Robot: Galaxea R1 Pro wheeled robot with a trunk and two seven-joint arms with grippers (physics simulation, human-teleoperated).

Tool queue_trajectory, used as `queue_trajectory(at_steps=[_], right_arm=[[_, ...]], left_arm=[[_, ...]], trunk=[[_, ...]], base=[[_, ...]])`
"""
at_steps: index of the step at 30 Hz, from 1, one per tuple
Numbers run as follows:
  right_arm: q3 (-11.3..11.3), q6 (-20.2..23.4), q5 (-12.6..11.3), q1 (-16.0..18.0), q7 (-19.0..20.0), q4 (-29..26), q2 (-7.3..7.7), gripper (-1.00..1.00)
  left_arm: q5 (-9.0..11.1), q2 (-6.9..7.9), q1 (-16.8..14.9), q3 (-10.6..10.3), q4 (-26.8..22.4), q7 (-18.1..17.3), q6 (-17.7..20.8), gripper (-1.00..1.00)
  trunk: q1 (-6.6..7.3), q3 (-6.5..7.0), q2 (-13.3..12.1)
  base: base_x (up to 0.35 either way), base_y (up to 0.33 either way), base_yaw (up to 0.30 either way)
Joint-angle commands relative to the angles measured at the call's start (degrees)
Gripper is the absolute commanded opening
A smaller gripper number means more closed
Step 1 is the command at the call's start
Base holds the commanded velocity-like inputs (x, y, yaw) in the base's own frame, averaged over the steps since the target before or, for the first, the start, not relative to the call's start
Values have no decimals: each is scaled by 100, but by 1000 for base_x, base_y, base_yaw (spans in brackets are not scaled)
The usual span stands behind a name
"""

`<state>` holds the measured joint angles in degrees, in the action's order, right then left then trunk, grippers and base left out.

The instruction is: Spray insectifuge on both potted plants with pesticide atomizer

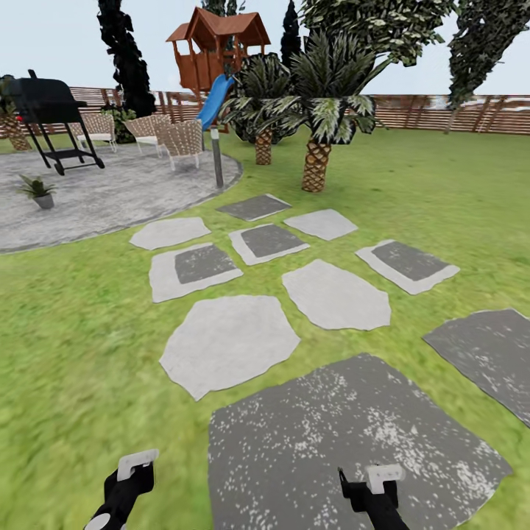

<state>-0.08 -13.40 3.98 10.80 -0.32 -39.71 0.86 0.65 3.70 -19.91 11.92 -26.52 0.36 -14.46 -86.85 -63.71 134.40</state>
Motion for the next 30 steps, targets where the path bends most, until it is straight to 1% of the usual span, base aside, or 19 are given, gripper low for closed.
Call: queue_trajectory(at_steps=[1,30], right_arm=[[-1,-13,41,1,-3,3,2,100],[-1,-13,41,1,-3,4,2,100]], left_arm=[[5,-1,-6,3,7,7,-19,-100],[5,-10,-5,3,7,7,-22,-100]], trunk=[[1,-4,2],[1,-4,2]], base=[[0,0,280],[0,0,280]])
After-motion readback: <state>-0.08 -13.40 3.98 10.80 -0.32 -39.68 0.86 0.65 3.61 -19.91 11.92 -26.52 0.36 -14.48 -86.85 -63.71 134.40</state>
